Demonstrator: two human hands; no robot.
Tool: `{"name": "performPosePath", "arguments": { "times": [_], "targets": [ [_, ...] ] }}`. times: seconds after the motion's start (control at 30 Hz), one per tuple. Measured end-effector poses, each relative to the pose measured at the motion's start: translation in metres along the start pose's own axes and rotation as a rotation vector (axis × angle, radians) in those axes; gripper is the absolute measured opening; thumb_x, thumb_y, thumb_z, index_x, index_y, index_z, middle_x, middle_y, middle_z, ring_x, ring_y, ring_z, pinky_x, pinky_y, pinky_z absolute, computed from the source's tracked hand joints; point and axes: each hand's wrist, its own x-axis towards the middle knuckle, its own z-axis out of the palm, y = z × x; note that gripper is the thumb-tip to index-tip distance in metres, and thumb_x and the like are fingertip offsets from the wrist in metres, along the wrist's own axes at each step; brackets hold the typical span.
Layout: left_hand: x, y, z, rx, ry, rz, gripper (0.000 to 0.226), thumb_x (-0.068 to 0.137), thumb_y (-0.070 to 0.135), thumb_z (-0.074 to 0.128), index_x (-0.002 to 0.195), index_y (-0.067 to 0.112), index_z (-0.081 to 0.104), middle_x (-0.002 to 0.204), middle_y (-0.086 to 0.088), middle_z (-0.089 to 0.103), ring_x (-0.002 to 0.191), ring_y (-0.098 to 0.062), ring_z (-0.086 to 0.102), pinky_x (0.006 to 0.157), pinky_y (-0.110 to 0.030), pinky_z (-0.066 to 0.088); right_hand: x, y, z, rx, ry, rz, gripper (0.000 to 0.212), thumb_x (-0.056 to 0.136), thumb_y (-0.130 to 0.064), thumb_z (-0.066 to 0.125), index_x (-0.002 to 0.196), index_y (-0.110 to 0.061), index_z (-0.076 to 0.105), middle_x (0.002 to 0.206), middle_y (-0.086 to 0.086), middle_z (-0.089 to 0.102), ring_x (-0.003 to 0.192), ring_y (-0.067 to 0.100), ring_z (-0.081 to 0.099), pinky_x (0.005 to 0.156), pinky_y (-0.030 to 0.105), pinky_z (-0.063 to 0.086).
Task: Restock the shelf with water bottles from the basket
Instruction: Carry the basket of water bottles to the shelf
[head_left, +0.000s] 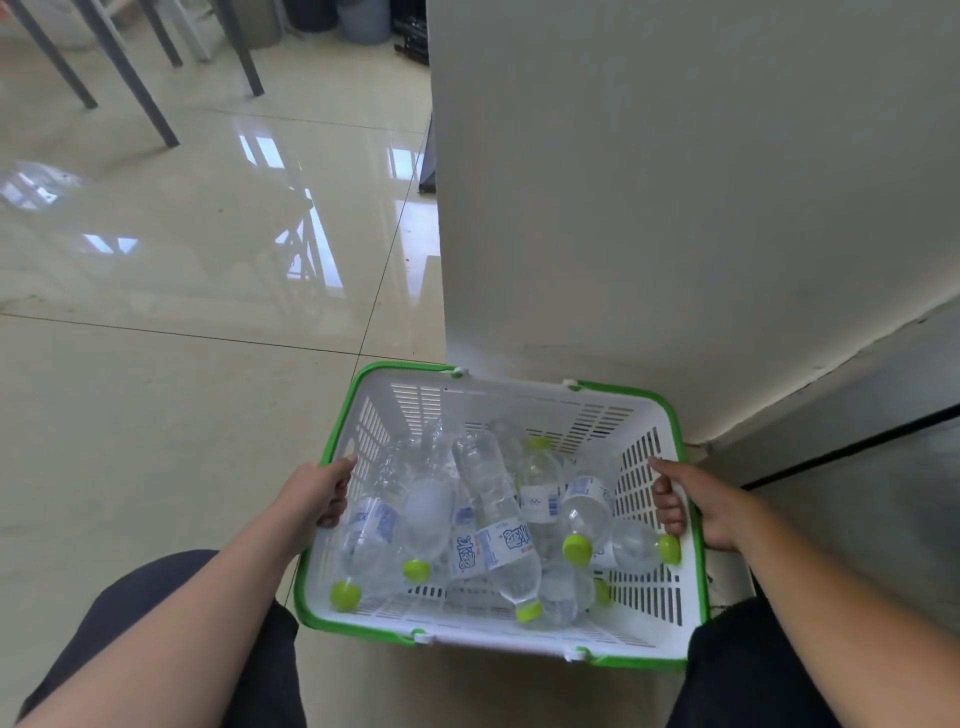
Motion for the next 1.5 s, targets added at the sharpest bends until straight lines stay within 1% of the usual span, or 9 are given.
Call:
{"name": "performPosePath", "arguments": {
  "times": [0.03, 0.1, 0.27, 0.4, 0.6, 0.9, 1.0, 1.13, 1.5],
  "targets": [
    [-0.001, 0.001, 0.001, 0.000, 0.004, 0.003, 0.045, 0.096, 0.027, 0.052, 0.058, 0.018, 0.030, 0.039, 0.008, 0.019, 0.029, -0.008, 0.016, 0.038, -0.010, 0.014, 0.001, -0.002, 0.001, 0.007, 0.006, -0.013, 0.045, 0.093, -0.039, 0.054, 0.058, -0.016, 0.038, 0.041, -0.002, 0.030, 0.030, 0.010, 0.027, 0.033, 0.017, 0.024],
    [-0.003, -0.001, 0.002, -0.006, 0.004, 0.005, 0.044, 0.096, 0.027, 0.051, 0.059, 0.018, 0.030, 0.038, 0.008, 0.020, 0.028, -0.008, 0.017, 0.038, -0.009, 0.014, 0.002, -0.003, 0.004, -0.001, 0.023, -0.036, 0.047, 0.093, -0.042, 0.052, 0.056, -0.018, 0.036, 0.038, -0.004, 0.026, 0.028, 0.009, 0.021, 0.032, 0.015, 0.018],
    [-0.017, -0.003, -0.002, -0.020, 0.039, 0.001, 0.042, 0.097, 0.025, 0.049, 0.060, 0.017, 0.030, 0.036, 0.008, 0.021, 0.027, -0.008, 0.017, 0.039, -0.010, 0.015, -0.008, -0.010, 0.010, -0.027, 0.011, -0.080, 0.047, 0.094, -0.043, 0.050, 0.057, -0.019, 0.035, 0.037, -0.005, 0.026, 0.027, 0.008, 0.020, 0.033, 0.013, 0.017],
    [-0.074, 0.004, -0.021, -0.102, 0.072, -0.015, 0.043, 0.096, 0.023, 0.049, 0.059, 0.019, 0.028, 0.037, 0.008, 0.020, 0.028, -0.007, 0.016, 0.039, -0.009, 0.013, -0.058, -0.022, 0.018, -0.018, -0.021, -0.099, 0.046, 0.095, -0.046, 0.046, 0.059, -0.019, 0.034, 0.036, -0.006, 0.025, 0.025, 0.006, 0.020, 0.030, 0.012, 0.016],
    [-0.217, 0.080, -0.091, -0.142, 0.115, -0.054, 0.044, 0.098, 0.025, 0.045, 0.058, 0.018, 0.027, 0.032, 0.010, 0.018, 0.023, -0.005, 0.016, 0.036, -0.004, 0.014, -0.217, -0.072, 0.059, -0.073, -0.125, -0.061, 0.045, 0.095, -0.046, 0.044, 0.060, -0.020, 0.034, 0.037, -0.008, 0.024, 0.026, 0.005, 0.020, 0.030, 0.013, 0.016],
    [-0.551, 0.179, -0.212, -0.372, 0.254, -0.099, 0.046, 0.099, 0.022, 0.043, 0.056, 0.018, 0.026, 0.033, 0.008, 0.017, 0.024, -0.006, 0.015, 0.037, -0.005, 0.015, -0.550, -0.193, 0.138, -0.274, -0.346, -0.051, 0.041, 0.089, -0.042, 0.050, 0.059, -0.016, 0.038, 0.041, -0.005, 0.022, 0.028, 0.006, 0.019, 0.031, 0.013, 0.021],
    [-0.643, 0.175, -0.240, -0.420, 0.342, -0.104, 0.045, 0.098, 0.024, 0.046, 0.057, 0.019, 0.027, 0.035, 0.008, 0.016, 0.025, -0.006, 0.014, 0.038, -0.008, 0.013, -0.628, -0.205, 0.178, -0.421, -0.367, -0.085, 0.043, 0.092, -0.039, 0.049, 0.057, -0.017, 0.034, 0.040, -0.006, 0.020, 0.027, 0.006, 0.017, 0.032, 0.010, 0.020],
    [-0.722, 0.147, -0.268, -0.527, 0.468, -0.090, 0.045, 0.097, 0.023, 0.049, 0.059, 0.021, 0.026, 0.041, 0.007, 0.014, 0.031, -0.007, 0.012, 0.041, -0.011, 0.012, -0.674, -0.194, 0.229, -0.583, -0.278, -0.179, 0.043, 0.095, -0.032, 0.047, 0.060, -0.020, 0.027, 0.045, -0.004, 0.015, 0.029, 0.007, 0.014, 0.035, 0.009, 0.018],
    [-0.809, 0.068, -0.320, -0.902, 0.834, -0.076, 0.045, 0.097, 0.017, 0.049, 0.058, 0.019, 0.028, 0.040, 0.005, 0.016, 0.030, -0.005, 0.014, 0.044, -0.010, 0.014, -0.730, -0.175, 0.416, -0.927, -0.475, -0.231, 0.046, 0.094, -0.028, 0.051, 0.056, -0.019, 0.027, 0.037, -0.006, 0.021, 0.025, 0.008, 0.016, 0.031, 0.009, 0.017]
  ]
}}
